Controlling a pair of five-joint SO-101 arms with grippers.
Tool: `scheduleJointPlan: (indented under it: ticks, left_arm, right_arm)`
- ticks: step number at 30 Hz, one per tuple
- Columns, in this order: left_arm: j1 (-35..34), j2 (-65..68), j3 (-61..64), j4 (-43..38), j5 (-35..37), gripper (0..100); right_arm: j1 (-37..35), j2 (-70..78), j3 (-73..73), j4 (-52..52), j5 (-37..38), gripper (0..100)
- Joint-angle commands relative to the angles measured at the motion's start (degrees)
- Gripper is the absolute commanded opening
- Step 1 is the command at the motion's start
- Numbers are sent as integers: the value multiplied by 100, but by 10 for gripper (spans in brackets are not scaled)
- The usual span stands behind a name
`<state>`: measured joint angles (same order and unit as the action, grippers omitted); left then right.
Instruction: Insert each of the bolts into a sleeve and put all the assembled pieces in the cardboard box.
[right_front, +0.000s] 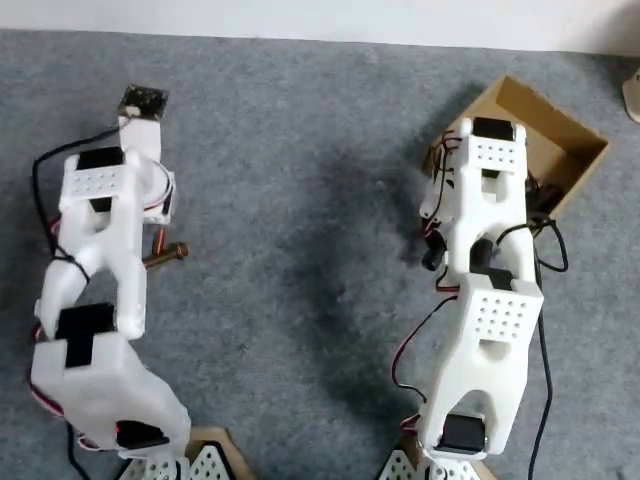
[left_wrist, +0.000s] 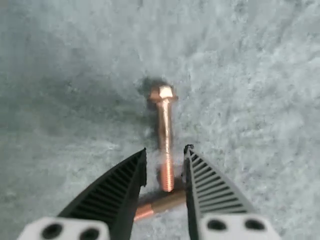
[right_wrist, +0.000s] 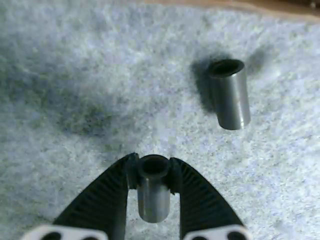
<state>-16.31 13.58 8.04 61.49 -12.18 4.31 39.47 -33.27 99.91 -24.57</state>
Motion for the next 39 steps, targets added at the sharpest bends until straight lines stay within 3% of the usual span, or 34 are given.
scheduleJointPlan:
  ticks: [1, 22, 25, 27, 32, 39]
  left_arm:
    - [110, 418, -602, -70, -9, 123]
    - [136, 2325, -2360, -62, 0, 117]
    - [215, 2413, -2369, -62, 0, 4]
    - [259, 2413, -2325, -35, 44, 19]
    - [259, 2396, -2492, 484, 721, 5]
    - [224, 1938, -2554, 1002, 853, 5]
  right_arm:
    - [-13, -435, -31, 84, 70, 5]
    - [-13, -435, -22, 40, 70, 5]
    - [-31, -479, -31, 48, 79, 5]
    - [-57, -479, -48, 48, 79, 5]
    - [-215, -488, -84, 57, 79, 5]
    - [-541, -620, -673, 48, 79, 5]
